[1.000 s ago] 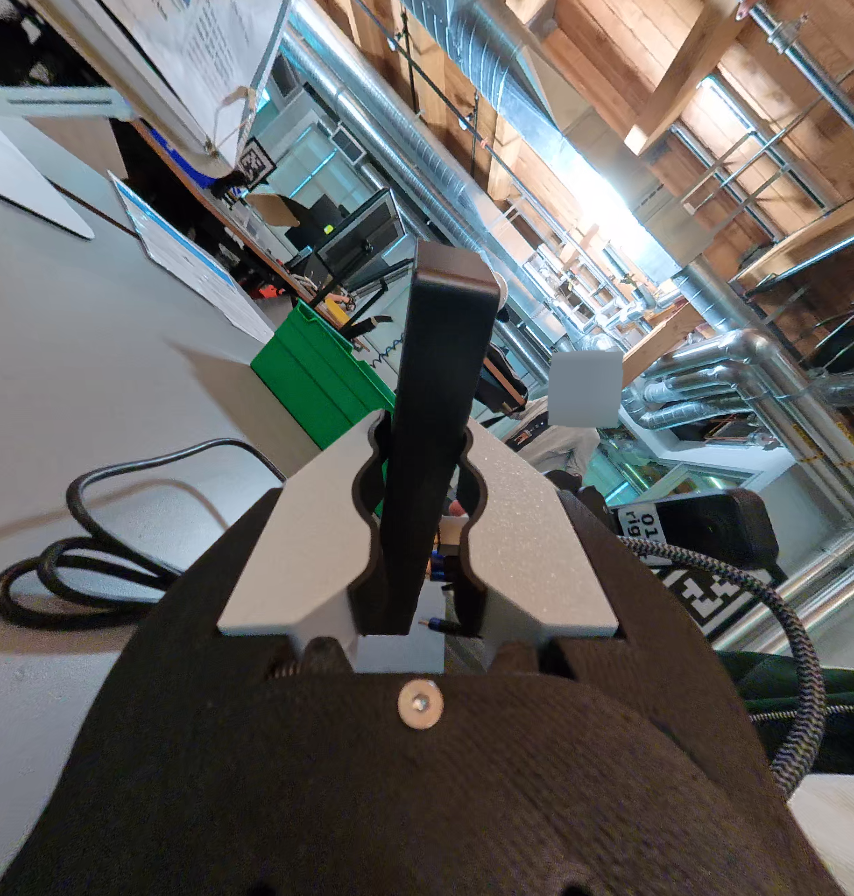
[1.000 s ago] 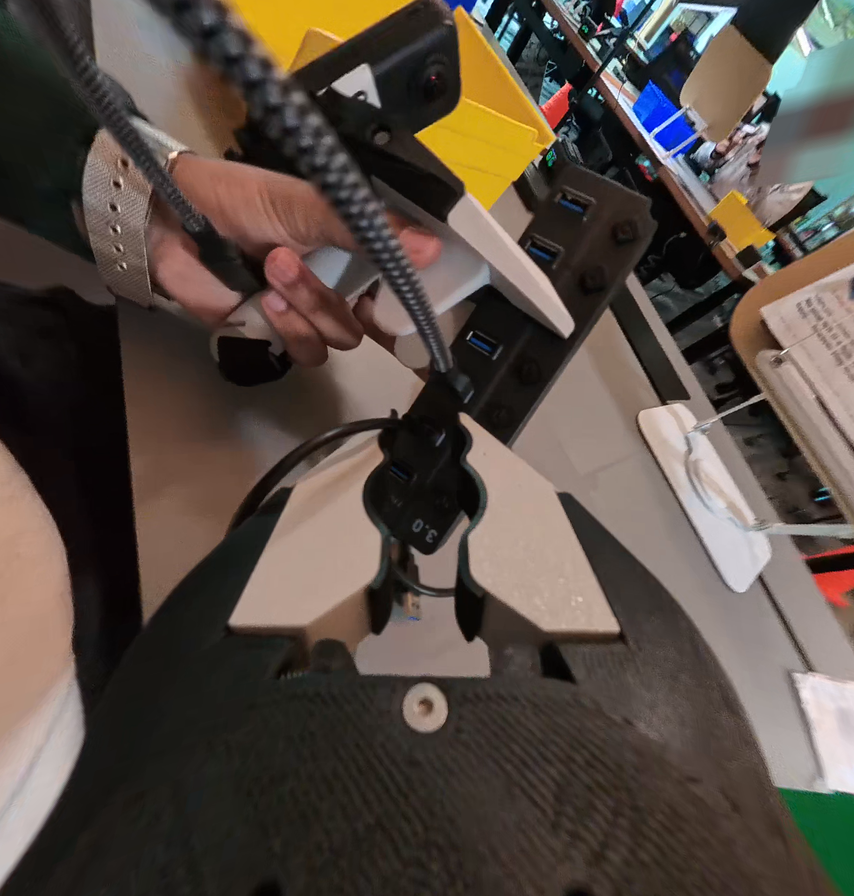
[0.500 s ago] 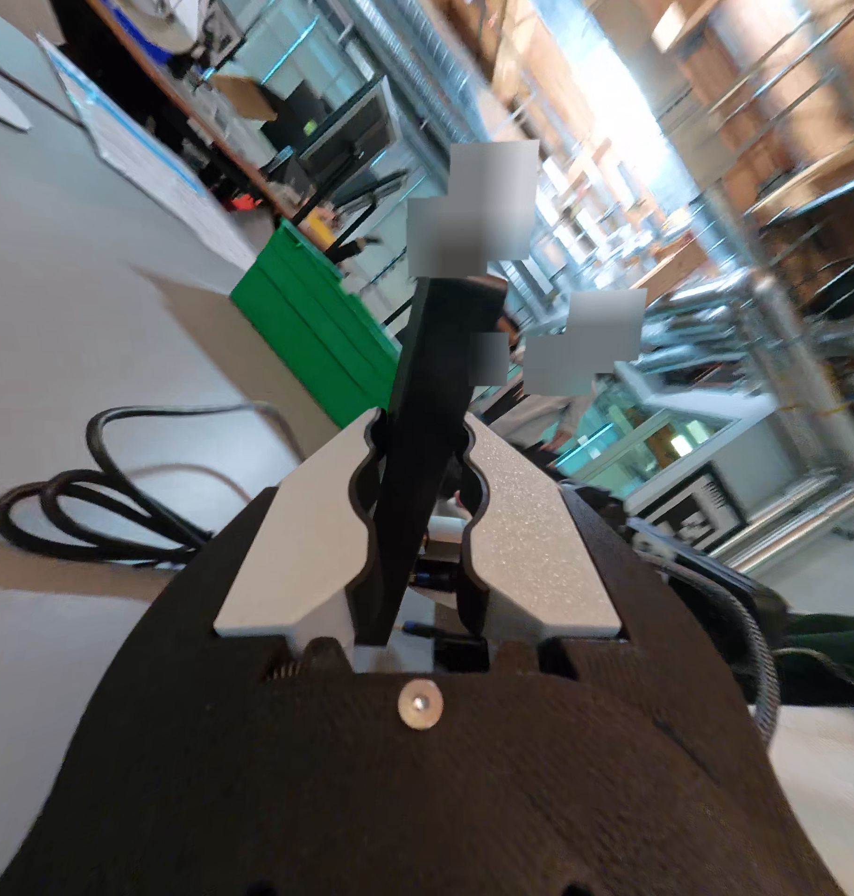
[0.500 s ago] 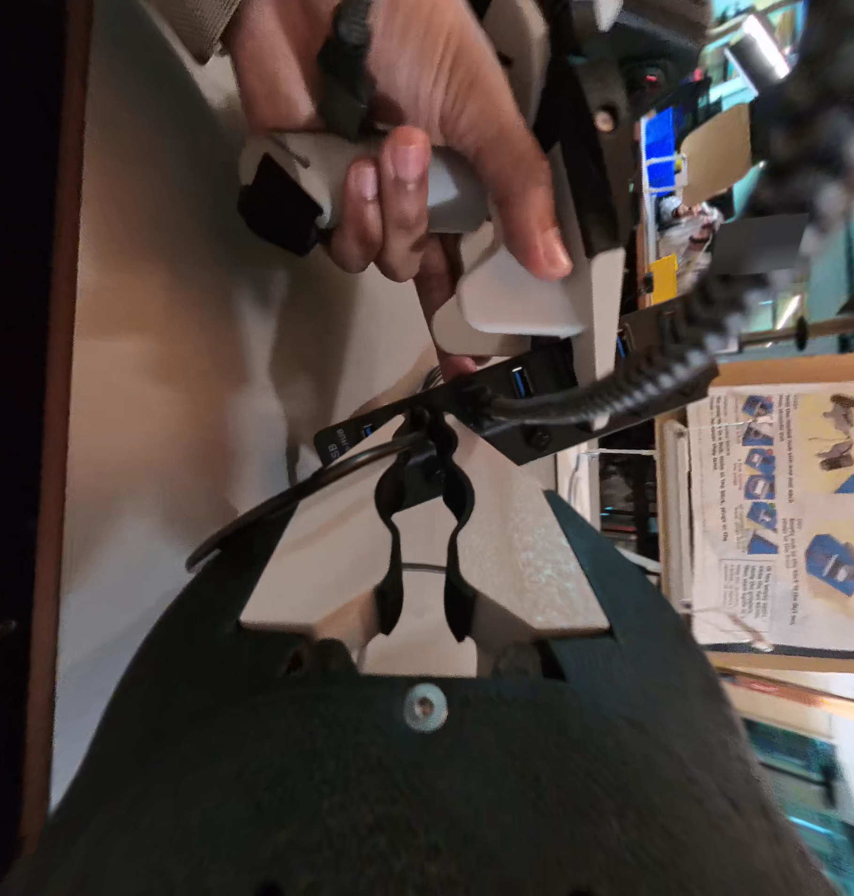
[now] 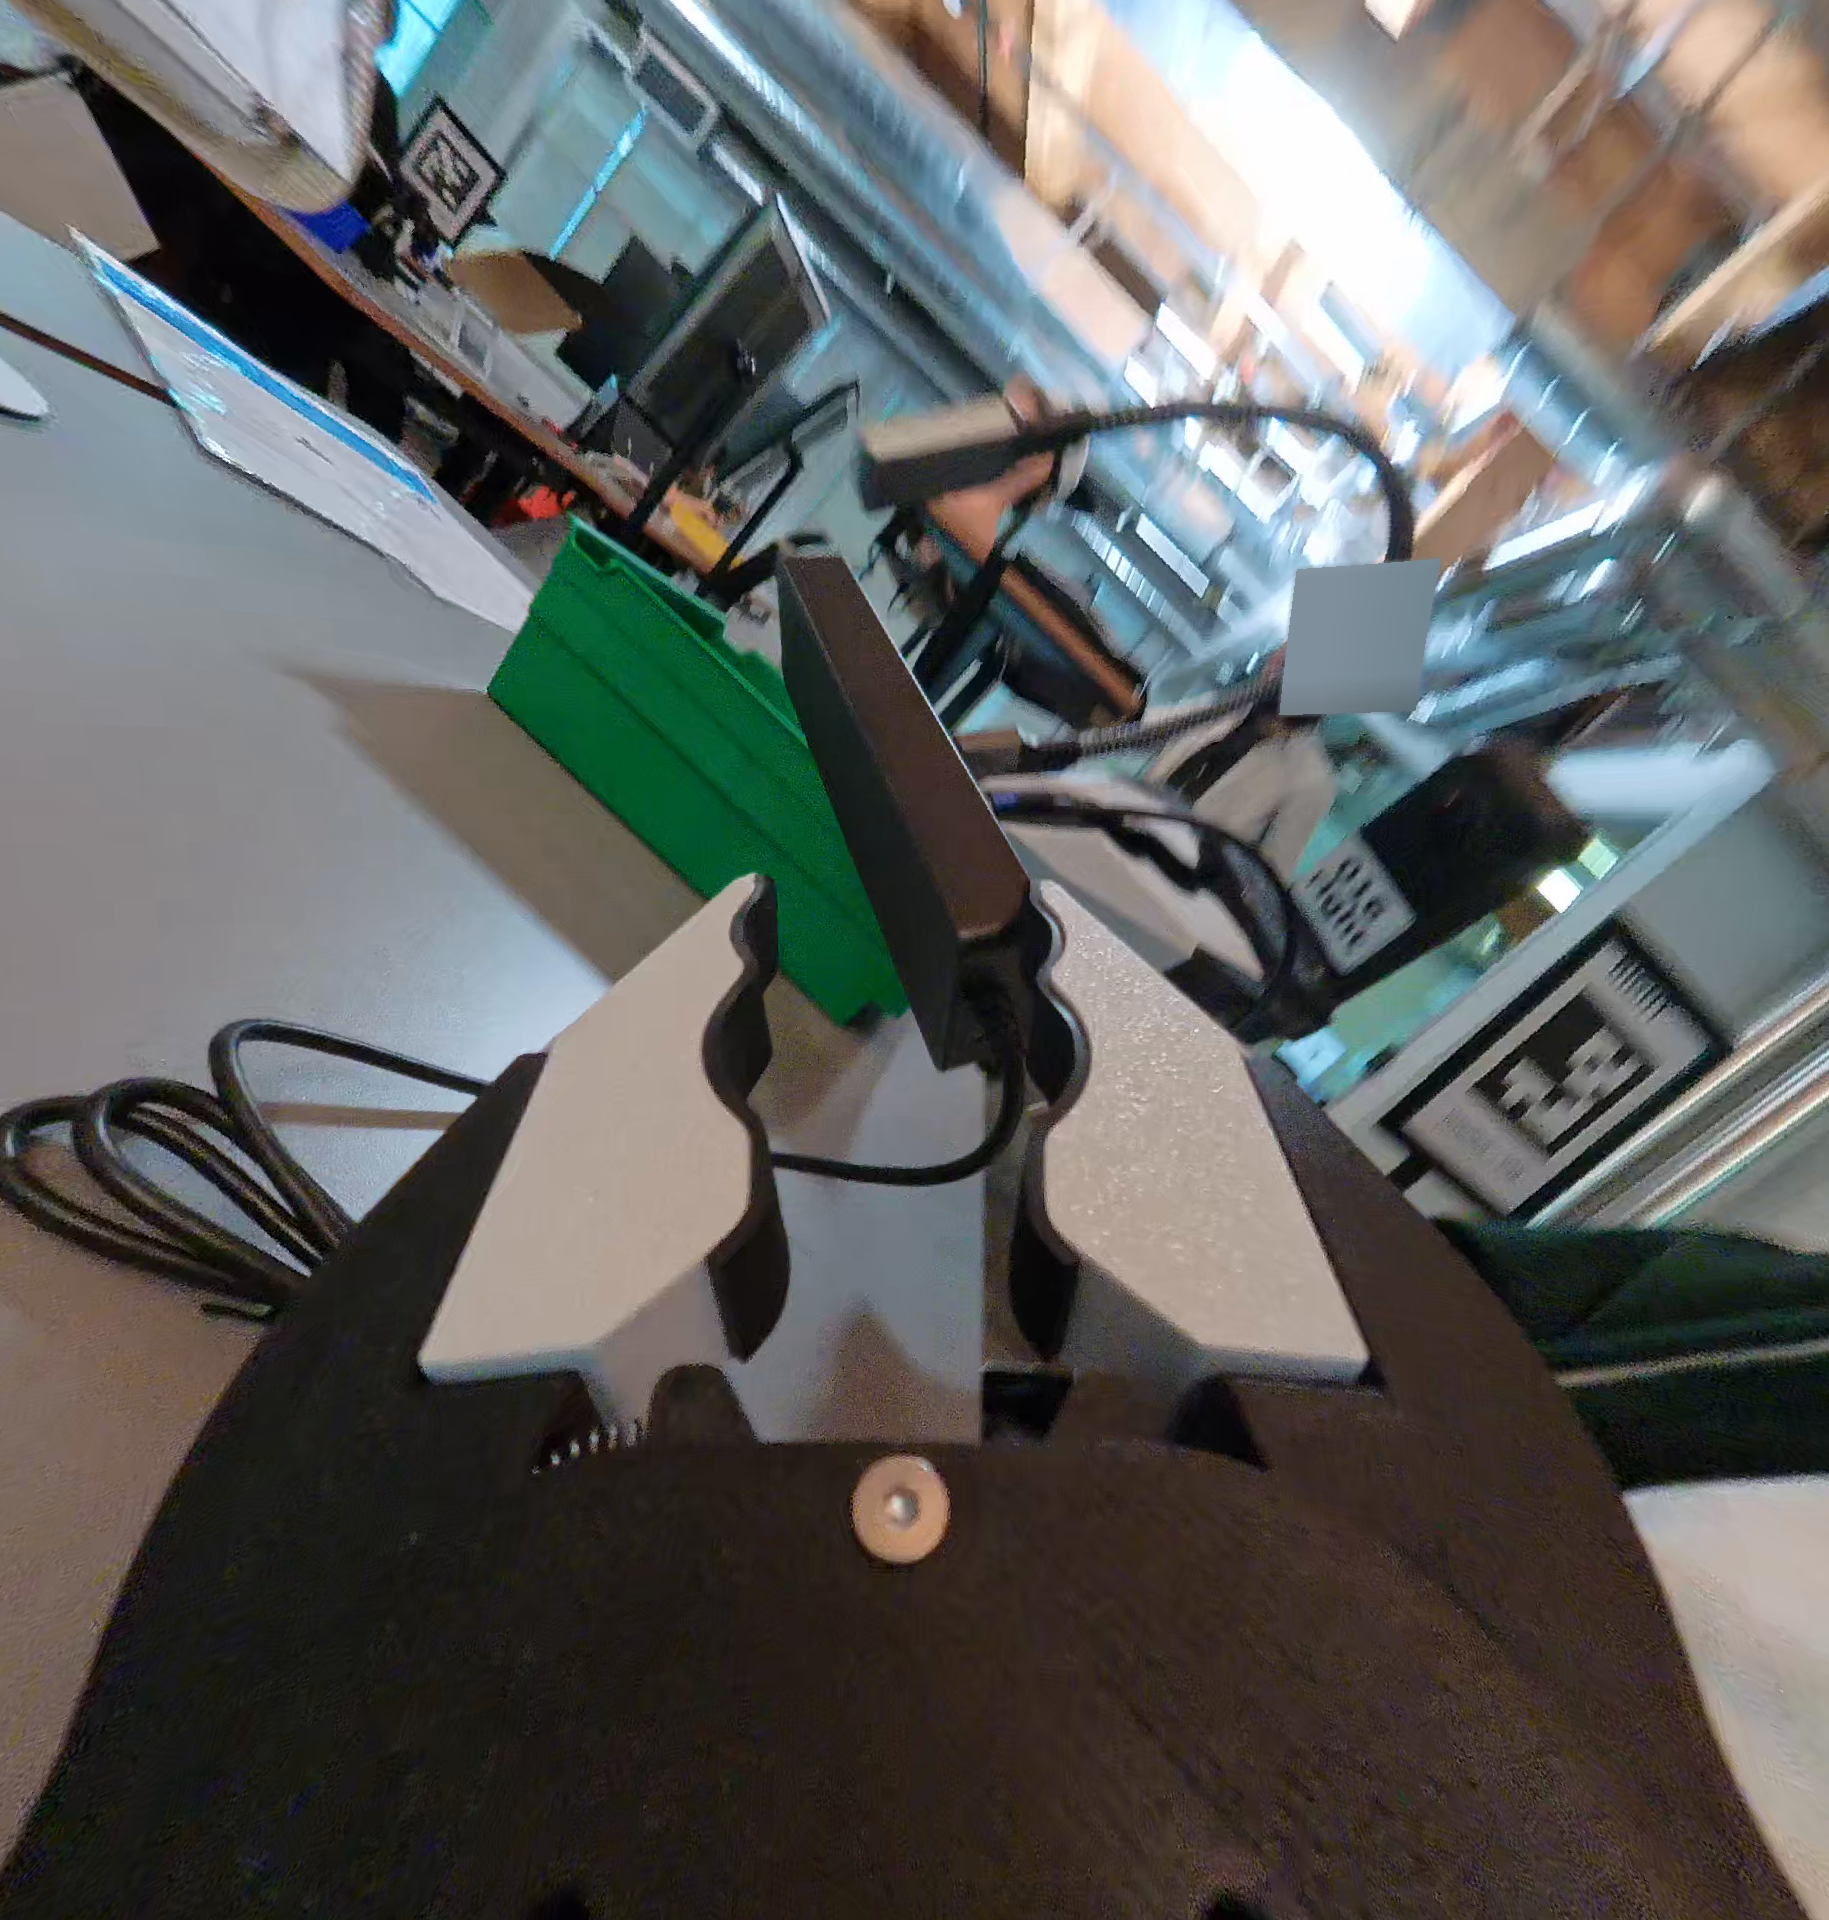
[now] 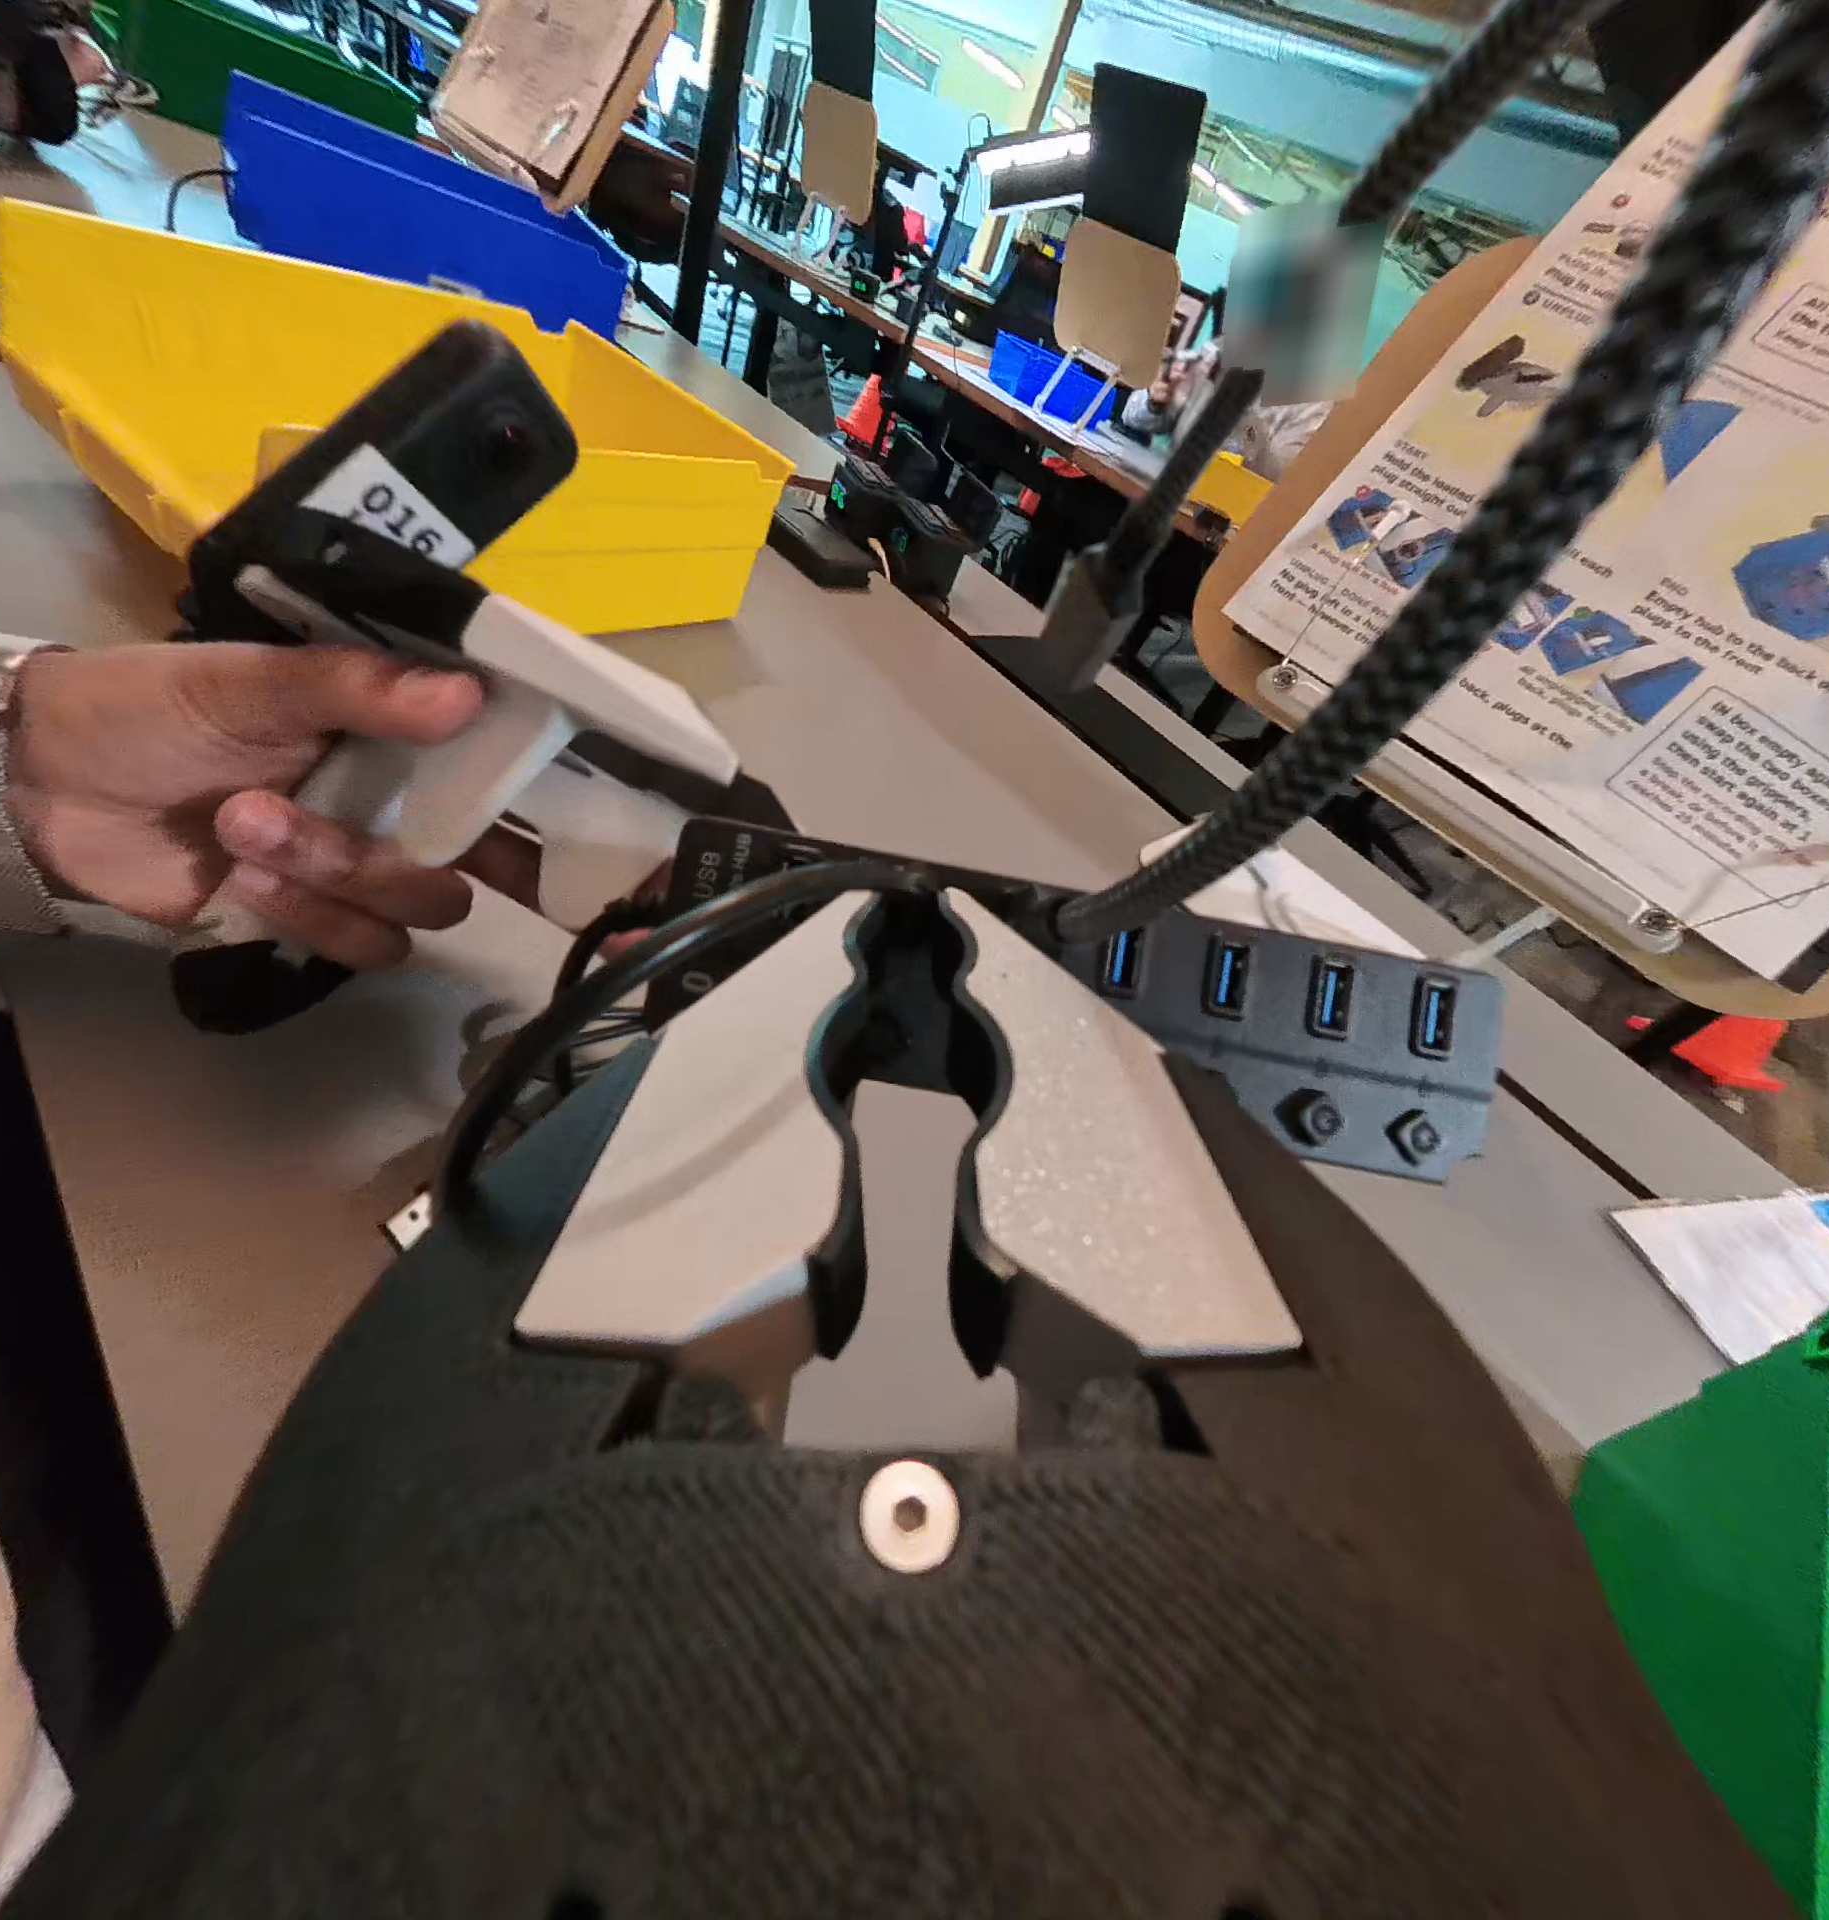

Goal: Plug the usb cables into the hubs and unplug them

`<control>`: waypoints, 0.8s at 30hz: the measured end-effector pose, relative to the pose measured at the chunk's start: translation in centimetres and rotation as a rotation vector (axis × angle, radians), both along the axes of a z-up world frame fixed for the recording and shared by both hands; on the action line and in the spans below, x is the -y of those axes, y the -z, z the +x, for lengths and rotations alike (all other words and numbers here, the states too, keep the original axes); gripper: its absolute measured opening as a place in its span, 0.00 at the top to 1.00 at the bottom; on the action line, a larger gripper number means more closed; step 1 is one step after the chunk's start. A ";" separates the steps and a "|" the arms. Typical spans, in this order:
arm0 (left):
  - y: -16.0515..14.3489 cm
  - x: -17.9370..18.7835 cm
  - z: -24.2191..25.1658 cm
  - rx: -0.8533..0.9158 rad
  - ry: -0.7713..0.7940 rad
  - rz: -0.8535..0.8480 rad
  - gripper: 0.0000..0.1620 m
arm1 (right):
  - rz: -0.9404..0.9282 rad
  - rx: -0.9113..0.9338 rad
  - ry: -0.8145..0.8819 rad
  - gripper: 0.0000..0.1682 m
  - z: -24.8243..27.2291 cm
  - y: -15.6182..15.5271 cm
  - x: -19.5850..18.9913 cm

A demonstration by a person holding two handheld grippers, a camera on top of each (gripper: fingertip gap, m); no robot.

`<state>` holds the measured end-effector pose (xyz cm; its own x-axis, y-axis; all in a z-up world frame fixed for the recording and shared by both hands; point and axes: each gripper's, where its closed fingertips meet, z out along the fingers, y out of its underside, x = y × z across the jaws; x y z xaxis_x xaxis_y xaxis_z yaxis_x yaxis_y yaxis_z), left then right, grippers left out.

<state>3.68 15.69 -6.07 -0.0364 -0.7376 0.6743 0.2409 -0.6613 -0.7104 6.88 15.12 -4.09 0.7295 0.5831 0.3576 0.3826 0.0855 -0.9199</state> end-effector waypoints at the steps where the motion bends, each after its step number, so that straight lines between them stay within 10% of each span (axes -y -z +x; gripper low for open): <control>1: 0.2 0.4 0.4 -0.037 -0.005 0.049 0.70 | 0.001 0.014 0.008 0.96 -0.2 0.2 0.0; 24: 1.3 2.5 2.2 -0.185 0.003 0.201 0.86 | 0.121 0.195 0.035 0.96 -3.2 0.2 1.0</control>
